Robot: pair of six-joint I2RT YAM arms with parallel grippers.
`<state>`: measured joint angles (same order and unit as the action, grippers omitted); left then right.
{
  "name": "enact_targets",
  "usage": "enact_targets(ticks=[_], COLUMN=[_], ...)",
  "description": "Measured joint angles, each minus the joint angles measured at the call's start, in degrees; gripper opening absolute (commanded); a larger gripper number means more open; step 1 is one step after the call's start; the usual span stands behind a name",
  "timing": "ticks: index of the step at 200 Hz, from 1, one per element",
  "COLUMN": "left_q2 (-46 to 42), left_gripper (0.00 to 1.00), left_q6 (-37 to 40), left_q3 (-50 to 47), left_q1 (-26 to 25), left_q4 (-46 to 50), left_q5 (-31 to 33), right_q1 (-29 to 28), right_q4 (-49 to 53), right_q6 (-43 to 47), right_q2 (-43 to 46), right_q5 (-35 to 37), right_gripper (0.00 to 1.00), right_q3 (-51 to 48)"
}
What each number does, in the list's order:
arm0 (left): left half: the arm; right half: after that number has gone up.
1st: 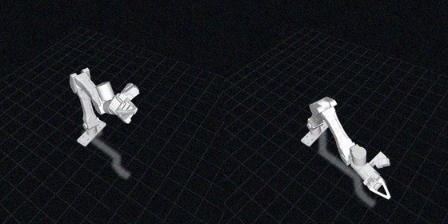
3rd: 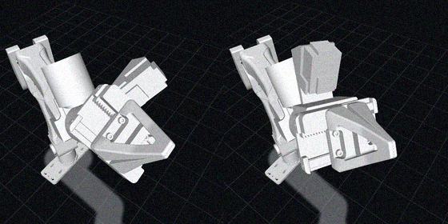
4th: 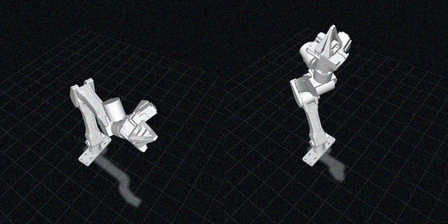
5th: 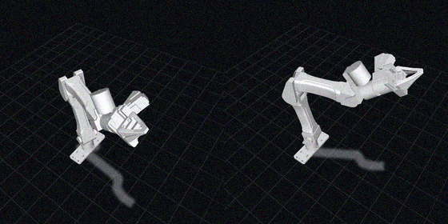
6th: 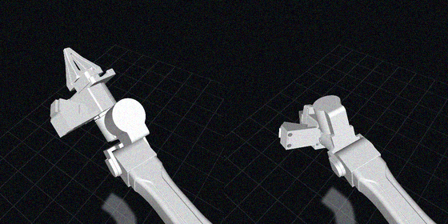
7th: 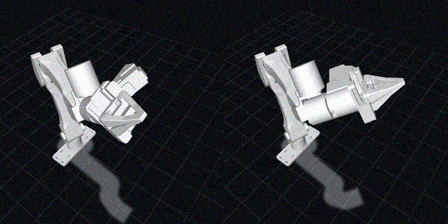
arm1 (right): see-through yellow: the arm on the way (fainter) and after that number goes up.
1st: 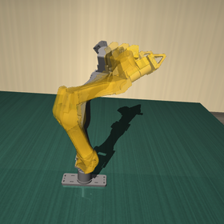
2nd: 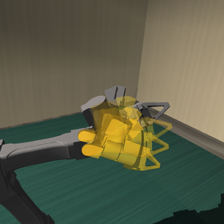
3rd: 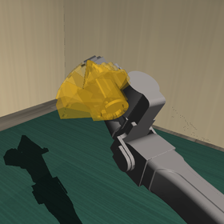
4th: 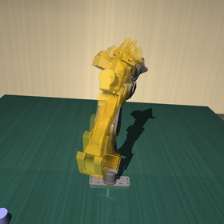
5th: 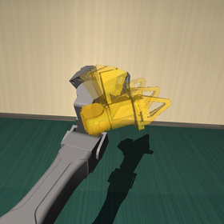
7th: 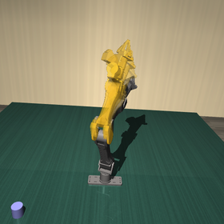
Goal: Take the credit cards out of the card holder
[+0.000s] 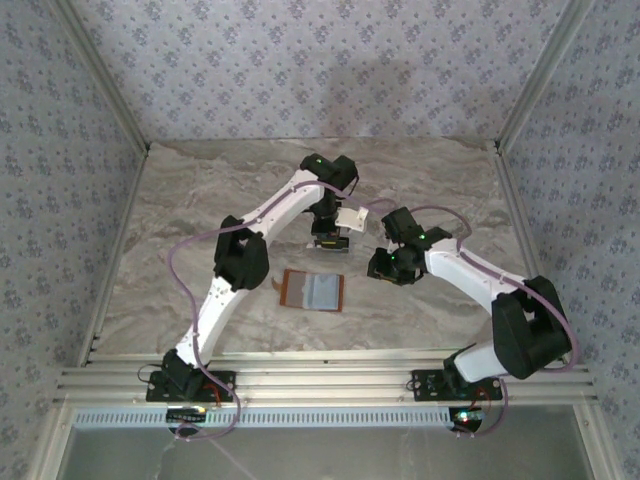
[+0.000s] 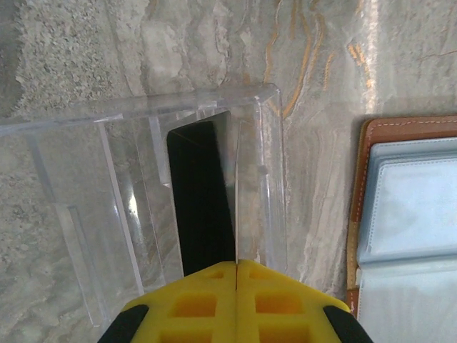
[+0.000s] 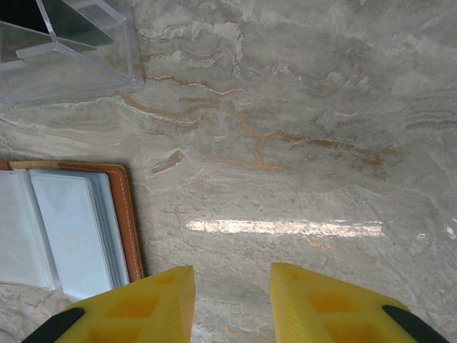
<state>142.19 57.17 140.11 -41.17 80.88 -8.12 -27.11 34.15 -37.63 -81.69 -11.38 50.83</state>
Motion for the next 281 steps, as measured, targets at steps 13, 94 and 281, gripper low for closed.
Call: enact_targets(ticks=[13, 94, 281], left_q2=[0.02, 0.04, -36.85], left_gripper=[0.18, 0.22, 0.30], left_q6=[-0.15, -0.83, -66.38], left_q3=[0.00, 2.45, -54.60], left_q1=[-0.11, -0.50, 0.55], left_q4=[-0.17, -4.00, -43.19], left_q5=[0.31, 2.16, -5.90], right_q1=[0.00, -0.02, -5.66], right_q4=[-0.02, -0.33, -4.17], right_q6=[0.00, 0.00, -0.94], right_q2=[0.00, 0.00, -5.29], right_q5=[0.00, 0.00, -0.02], right_gripper=[0.34, 0.34, 0.35], right_q3=[0.00, 0.00, 3.30])
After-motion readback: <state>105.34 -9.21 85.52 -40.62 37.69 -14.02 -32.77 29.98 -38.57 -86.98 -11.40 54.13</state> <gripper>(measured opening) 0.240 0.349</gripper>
